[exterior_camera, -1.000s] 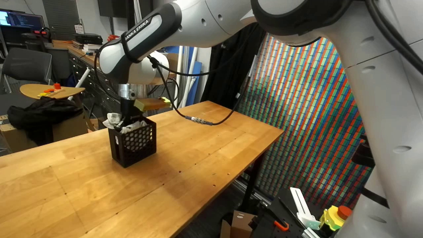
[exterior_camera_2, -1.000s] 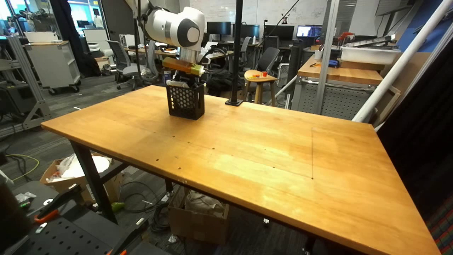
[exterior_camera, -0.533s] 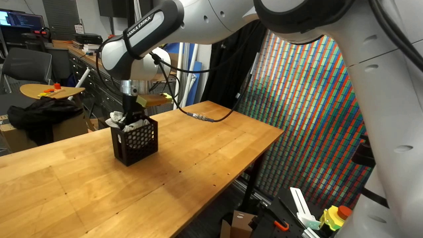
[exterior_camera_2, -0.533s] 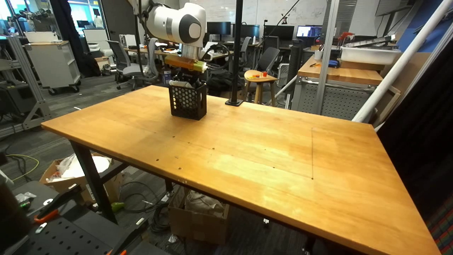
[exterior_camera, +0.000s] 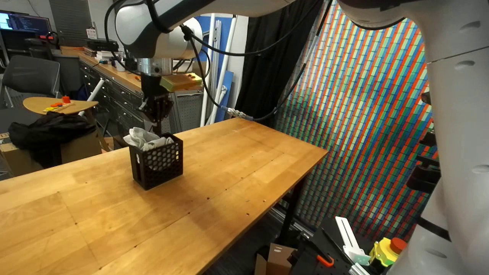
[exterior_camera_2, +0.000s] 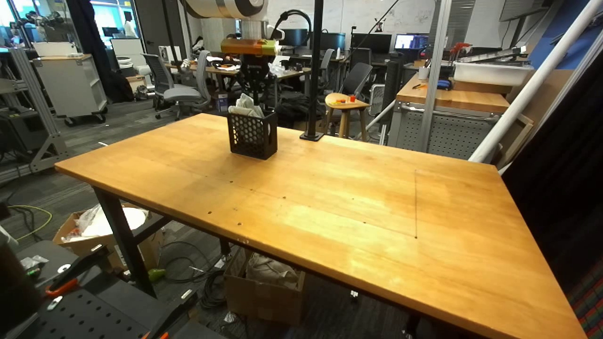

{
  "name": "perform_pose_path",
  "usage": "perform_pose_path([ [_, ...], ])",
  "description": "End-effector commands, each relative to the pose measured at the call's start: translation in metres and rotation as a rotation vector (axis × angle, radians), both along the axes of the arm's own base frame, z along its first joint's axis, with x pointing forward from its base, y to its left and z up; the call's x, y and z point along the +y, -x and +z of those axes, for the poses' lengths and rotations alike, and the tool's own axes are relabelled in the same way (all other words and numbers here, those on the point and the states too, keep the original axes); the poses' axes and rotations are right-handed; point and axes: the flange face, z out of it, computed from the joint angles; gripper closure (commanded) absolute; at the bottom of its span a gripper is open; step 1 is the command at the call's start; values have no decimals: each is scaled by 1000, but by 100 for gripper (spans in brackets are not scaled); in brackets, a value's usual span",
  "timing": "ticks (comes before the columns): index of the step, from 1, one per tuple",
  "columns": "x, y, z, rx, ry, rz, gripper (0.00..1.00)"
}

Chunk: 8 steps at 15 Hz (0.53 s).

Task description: Put the white towel in the black basket.

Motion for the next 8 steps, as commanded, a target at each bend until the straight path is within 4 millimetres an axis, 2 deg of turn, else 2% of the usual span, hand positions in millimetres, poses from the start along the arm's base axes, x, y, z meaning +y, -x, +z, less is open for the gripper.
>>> perform_pose_path([
  [1, 2, 20, 21, -19, 33, -23, 100],
  [8, 22, 64, 42, -38, 94, -63, 100],
])
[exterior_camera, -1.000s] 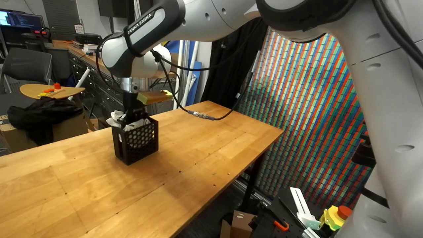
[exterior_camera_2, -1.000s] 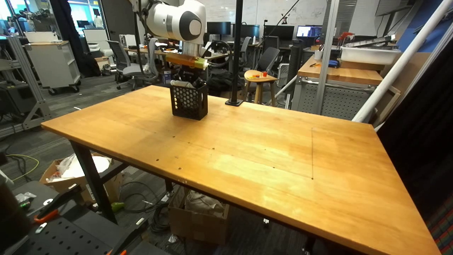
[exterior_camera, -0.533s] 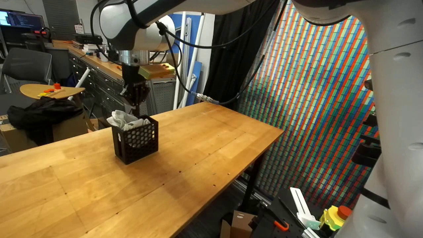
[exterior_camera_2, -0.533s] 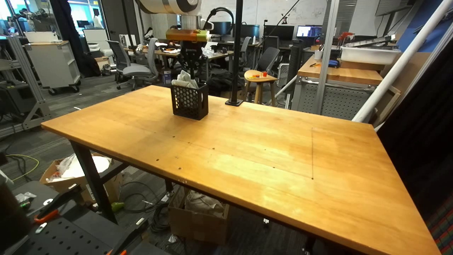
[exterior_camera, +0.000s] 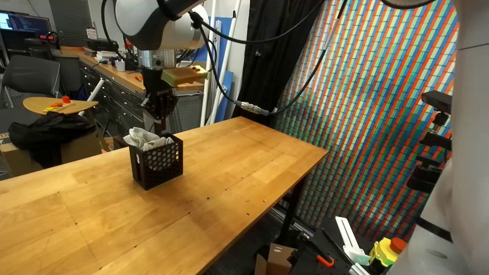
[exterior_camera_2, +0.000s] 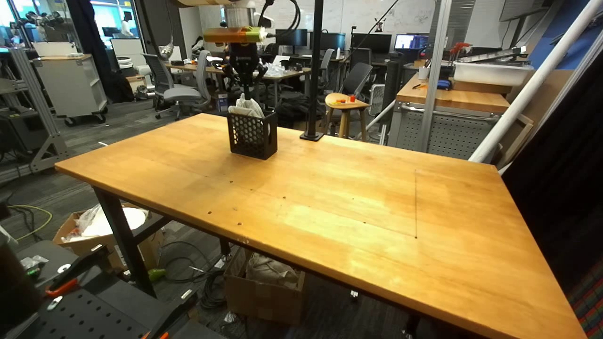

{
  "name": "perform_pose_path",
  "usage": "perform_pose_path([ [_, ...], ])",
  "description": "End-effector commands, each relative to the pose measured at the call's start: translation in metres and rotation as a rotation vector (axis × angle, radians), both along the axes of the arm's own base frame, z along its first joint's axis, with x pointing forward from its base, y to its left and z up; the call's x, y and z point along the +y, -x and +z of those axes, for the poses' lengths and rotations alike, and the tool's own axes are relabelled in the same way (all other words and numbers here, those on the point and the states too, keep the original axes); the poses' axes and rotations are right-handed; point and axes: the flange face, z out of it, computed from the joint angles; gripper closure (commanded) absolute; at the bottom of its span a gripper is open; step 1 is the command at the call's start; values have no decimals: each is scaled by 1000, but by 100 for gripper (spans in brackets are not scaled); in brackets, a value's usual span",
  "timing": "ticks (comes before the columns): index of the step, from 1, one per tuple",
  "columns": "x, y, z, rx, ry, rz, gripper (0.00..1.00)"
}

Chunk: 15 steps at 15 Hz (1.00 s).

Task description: Put the white towel in the black basket.

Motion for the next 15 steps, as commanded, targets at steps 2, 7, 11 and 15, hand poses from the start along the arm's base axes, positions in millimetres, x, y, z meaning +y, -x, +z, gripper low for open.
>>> perform_pose_path([
  [2, 19, 35, 22, -34, 71, -15, 100],
  [7, 35, 43, 15, -20, 77, 10, 100],
  [11, 35, 40, 3, -1, 68, 25, 100],
  [15, 33, 34, -6, 21, 66, 40, 100],
])
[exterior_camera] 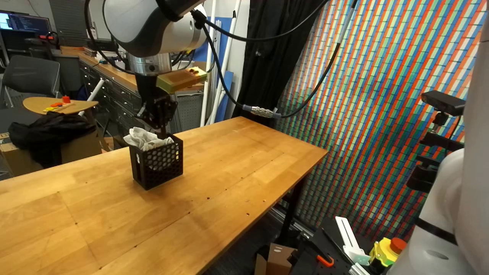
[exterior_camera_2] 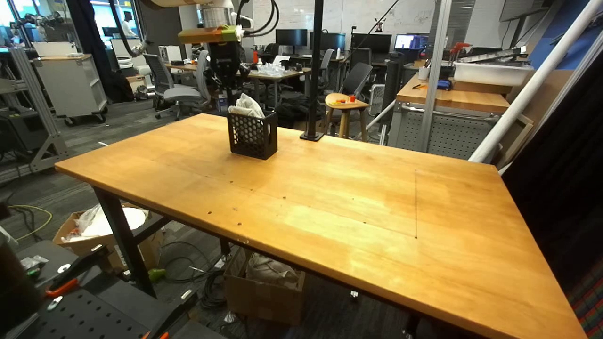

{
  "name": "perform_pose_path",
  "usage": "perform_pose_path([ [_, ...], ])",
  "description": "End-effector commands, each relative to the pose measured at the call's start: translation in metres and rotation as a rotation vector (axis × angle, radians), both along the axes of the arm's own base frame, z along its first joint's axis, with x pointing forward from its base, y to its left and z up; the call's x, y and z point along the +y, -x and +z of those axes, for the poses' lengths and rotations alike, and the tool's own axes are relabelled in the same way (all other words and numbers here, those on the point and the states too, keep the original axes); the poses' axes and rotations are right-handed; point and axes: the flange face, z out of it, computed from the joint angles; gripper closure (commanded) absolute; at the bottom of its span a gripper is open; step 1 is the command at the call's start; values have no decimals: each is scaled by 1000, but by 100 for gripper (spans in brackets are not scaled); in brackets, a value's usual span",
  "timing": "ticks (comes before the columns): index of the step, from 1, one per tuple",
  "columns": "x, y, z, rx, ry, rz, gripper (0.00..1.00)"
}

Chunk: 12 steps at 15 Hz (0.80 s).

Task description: Put the white towel in the black basket.

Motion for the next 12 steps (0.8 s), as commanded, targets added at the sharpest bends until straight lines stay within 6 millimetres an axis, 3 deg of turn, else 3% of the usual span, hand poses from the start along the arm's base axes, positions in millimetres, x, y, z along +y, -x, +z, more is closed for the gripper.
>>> perform_pose_path([
  [1, -2, -7, -2, 0, -1, 28, 100],
  [12, 1, -40, -14, 18, -23, 78, 100],
])
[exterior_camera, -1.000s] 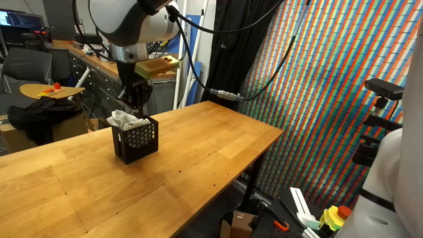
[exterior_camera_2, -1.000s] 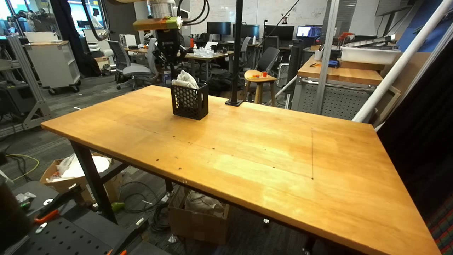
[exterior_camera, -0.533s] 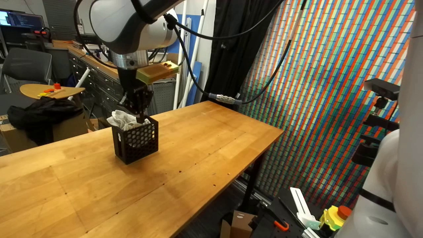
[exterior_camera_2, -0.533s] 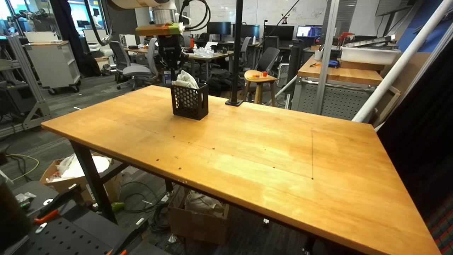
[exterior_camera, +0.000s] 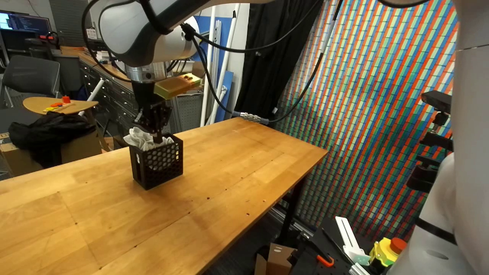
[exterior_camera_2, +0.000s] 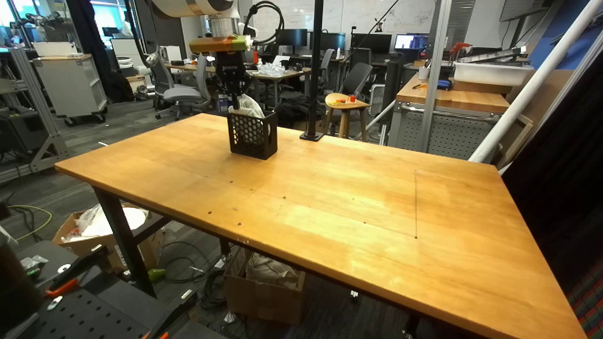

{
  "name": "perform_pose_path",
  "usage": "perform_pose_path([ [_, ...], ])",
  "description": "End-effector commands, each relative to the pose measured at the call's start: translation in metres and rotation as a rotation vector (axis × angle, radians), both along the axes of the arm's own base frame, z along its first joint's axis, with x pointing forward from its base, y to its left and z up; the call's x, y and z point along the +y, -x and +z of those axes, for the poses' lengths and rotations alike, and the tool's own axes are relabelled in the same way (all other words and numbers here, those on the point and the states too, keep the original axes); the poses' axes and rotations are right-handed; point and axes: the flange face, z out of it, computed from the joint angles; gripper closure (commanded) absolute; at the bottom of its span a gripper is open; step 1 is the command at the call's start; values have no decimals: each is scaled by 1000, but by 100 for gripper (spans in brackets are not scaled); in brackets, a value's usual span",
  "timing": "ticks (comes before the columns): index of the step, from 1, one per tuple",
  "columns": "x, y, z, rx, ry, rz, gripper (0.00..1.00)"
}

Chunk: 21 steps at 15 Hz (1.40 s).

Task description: Put the white towel in the black basket.

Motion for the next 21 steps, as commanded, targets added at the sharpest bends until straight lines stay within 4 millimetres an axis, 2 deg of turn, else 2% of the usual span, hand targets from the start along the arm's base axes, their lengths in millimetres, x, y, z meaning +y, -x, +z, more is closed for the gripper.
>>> perform_pose_path([
  [1, 1, -20, 7, -2, -22, 19, 100],
  [6, -3, -34, 9, -7, -31, 19, 100],
  [11, -12, -41, 11, -4, -30, 14, 100],
  [17, -17, -40, 13, 0, -28, 5, 100],
  [21, -13, -33, 15, 4, -22, 4, 100],
])
